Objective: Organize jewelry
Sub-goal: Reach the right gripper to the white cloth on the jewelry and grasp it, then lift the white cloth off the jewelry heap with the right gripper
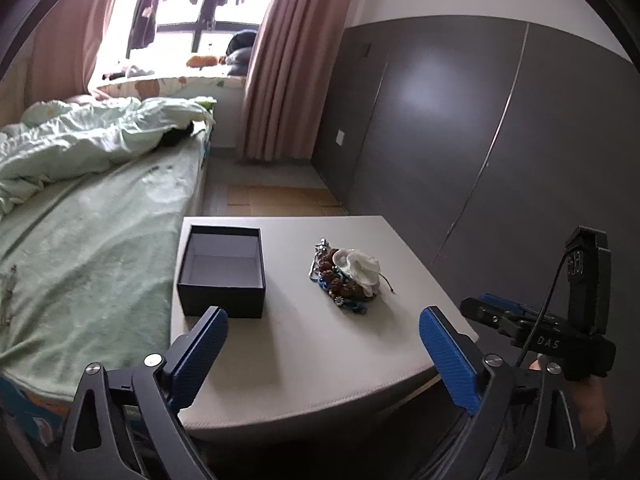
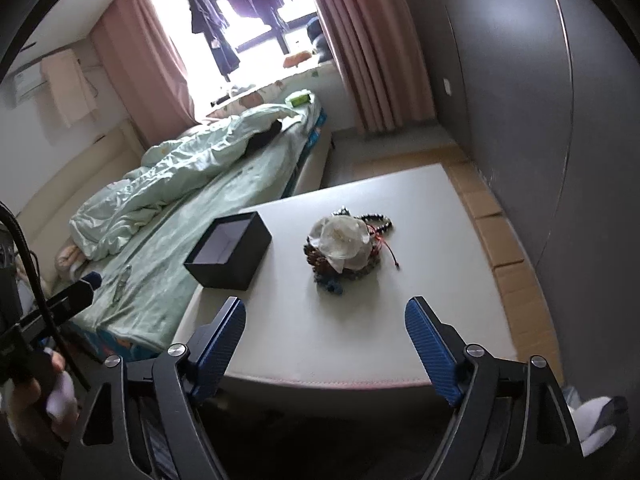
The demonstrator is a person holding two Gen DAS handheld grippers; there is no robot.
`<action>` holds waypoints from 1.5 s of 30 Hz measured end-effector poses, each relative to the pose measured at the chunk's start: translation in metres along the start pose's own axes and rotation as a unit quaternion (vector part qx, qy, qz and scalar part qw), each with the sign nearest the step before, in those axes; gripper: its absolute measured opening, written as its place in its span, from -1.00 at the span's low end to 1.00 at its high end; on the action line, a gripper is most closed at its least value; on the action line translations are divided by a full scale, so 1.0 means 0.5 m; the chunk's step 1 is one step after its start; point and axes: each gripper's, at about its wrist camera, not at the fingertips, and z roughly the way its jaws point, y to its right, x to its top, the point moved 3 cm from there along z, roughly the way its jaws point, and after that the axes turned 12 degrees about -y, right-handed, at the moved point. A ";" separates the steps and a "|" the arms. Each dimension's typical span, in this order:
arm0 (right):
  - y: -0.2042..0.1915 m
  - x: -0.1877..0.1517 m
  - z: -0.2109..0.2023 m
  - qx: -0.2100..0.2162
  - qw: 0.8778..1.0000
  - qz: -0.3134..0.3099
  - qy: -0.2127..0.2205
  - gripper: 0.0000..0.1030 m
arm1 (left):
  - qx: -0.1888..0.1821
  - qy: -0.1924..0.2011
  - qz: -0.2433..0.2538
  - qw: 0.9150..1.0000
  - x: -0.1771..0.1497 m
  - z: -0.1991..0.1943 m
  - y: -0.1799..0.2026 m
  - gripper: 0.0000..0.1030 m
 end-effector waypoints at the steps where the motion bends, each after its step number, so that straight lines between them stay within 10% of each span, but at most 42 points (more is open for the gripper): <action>1: 0.004 0.006 0.013 0.000 1.000 0.000 -0.004 0.56 | 0.001 -0.004 -0.001 1.000 0.005 0.011 -0.002 0.82; 30: 0.074 0.158 0.306 0.050 0.990 0.053 -0.119 0.21 | -0.018 -0.093 -0.028 0.995 0.130 0.239 -0.037 0.23; 32: 0.079 0.163 0.321 0.046 0.989 0.054 -0.126 0.12 | -0.020 -0.100 -0.031 0.994 0.135 0.252 -0.040 0.22; 37: 0.089 0.169 0.338 0.039 0.988 0.050 -0.140 -0.91 | -0.029 -0.113 -0.026 0.993 0.149 0.277 -0.033 0.22; 45: 0.088 0.185 0.253 0.060 0.993 0.045 -0.093 -0.95 | -0.050 -0.126 -0.019 0.991 0.167 0.309 -0.005 0.22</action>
